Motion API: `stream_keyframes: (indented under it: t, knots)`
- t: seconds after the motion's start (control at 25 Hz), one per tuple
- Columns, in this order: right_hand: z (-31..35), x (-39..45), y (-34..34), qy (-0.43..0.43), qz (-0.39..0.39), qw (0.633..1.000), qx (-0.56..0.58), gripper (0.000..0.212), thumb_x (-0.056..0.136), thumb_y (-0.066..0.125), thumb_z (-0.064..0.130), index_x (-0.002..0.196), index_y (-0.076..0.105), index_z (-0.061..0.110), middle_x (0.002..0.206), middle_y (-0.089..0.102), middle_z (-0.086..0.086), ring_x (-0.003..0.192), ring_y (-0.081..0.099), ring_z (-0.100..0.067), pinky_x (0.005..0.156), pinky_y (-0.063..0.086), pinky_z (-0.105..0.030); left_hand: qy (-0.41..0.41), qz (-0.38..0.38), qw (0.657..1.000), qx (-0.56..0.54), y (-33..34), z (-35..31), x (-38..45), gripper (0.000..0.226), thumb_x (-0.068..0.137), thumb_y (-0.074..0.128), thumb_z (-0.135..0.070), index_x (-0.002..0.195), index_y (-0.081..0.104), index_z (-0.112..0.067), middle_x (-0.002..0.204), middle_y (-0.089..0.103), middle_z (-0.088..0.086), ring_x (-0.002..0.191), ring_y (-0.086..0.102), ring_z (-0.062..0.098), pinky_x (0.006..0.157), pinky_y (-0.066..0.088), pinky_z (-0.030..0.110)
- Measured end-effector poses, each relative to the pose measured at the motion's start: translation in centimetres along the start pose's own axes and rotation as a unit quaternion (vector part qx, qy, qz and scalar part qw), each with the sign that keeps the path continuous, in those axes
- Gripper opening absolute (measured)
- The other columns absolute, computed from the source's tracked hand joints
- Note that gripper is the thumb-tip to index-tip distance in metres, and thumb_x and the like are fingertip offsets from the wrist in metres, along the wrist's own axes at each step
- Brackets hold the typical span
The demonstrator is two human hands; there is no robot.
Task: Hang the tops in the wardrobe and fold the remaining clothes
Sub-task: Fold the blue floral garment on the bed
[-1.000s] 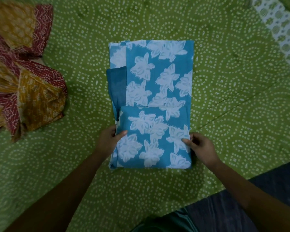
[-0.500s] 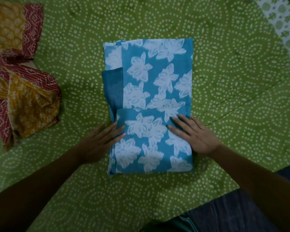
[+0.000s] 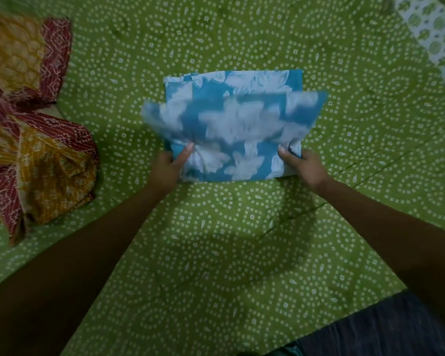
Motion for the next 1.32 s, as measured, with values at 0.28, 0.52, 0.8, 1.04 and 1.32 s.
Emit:
stream_keyframes:
  t: [0.28, 0.52, 0.8, 1.04, 1.32]
  knots:
    - [-0.2, -0.8, -0.4, 0.046, -0.089, 0.995, -0.024, 0.043, 0.091, 0.056, 0.046, 0.108, 0.068, 0.008, 0.105, 0.070, -0.007, 0.094, 0.066, -0.021, 0.085, 0.053, -0.037, -0.058, -0.008, 0.995, -0.076, 0.8, 1.1, -2.7, 0.036, 0.099, 0.045, -0.035, 0.106, 0.059, -0.003, 0.100, 0.064, 0.012, 0.093, 0.060, 0.024, 0.082, 0.046, 0.036]
    - [0.8, -5.6, -0.2, -0.057, -0.202, 0.960, -0.187, 0.045, 0.094, 0.056, 0.037, 0.130, 0.047, 0.012, 0.121, 0.055, -0.002, 0.114, 0.051, -0.018, 0.088, 0.037, -0.020, -0.048, -0.210, 0.974, 0.064, 0.9, -1.5, -9.9, 0.035, 0.093, 0.051, -0.020, 0.125, 0.049, -0.006, 0.119, 0.058, 0.014, 0.111, 0.054, 0.030, 0.091, 0.043, 0.037]
    - [3.0, 2.4, 7.2, -0.245, -0.132, 0.793, -0.543, 0.062, 0.101, 0.017, 0.050, 0.154, 0.003, 0.020, 0.161, 0.001, 0.001, 0.148, -0.005, -0.019, 0.119, -0.006, -0.044, 0.116, -0.133, 0.941, 0.289, 6.9, -7.6, 0.0, 0.064, 0.099, 0.009, -0.051, 0.153, 0.001, -0.017, 0.161, 0.001, -0.001, 0.148, -0.003, 0.019, 0.119, -0.003, 0.042]
    - [6.4, 8.2, 3.1, -0.197, -0.242, 0.830, -0.462, 0.071, 0.098, 0.011, 0.056, 0.153, 0.006, 0.012, 0.161, 0.003, -0.006, 0.148, -0.001, -0.022, 0.120, 0.001, -0.047, -0.036, -0.299, 0.934, 0.195, 0.7, -3.4, 6.3, 0.079, 0.094, 0.014, -0.064, 0.153, 0.013, -0.012, 0.160, 0.010, 0.010, 0.147, 0.007, 0.029, 0.119, 0.007, 0.047]
    - [-1.8, -1.2, 2.4, -0.115, -0.277, 0.875, -0.379, 0.068, 0.099, 0.029, 0.050, 0.150, 0.019, 0.007, 0.155, 0.020, -0.014, 0.143, 0.016, -0.030, 0.118, 0.014, -0.045, -0.110, -0.277, 0.945, 0.138, 6.8, -0.3, -5.6, 0.077, 0.095, 0.027, -0.061, 0.152, 0.017, -0.010, 0.155, 0.025, 0.012, 0.139, 0.027, 0.030, 0.113, 0.020, 0.043]
Point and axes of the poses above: each hand's wrist, its own x-axis towards the middle knuckle, its own y-axis out of the palm, z = x × y, the point moved 5 cm from there along x, towards the middle knuckle
